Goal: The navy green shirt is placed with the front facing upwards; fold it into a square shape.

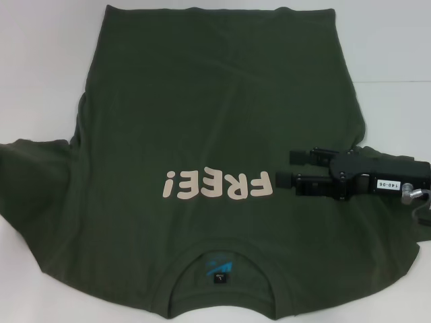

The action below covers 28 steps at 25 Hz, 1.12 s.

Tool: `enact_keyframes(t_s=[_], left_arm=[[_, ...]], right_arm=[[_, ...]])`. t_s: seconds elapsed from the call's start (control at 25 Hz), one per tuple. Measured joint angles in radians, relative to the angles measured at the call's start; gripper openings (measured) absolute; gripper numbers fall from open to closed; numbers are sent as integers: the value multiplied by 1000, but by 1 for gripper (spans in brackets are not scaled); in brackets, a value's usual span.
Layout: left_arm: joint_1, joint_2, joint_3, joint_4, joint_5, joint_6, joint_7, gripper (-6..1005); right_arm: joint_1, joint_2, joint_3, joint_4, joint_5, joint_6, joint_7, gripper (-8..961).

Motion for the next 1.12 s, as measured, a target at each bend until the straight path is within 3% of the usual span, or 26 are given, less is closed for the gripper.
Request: enact_keyframes(t_s=[0.56,0.84,1.12], left_arm=[[-23,10,21,20,1,33,-43,0],[-24,-3,25,120,-9,320,-123,0],[-68,-29,42,142,-21,460,-196,10]], right_arm=[[0,0,0,1,8,0,1,884],[0,0,0,1,8,0,2,884],[0,-2,0,1,7,0,-2,884]])
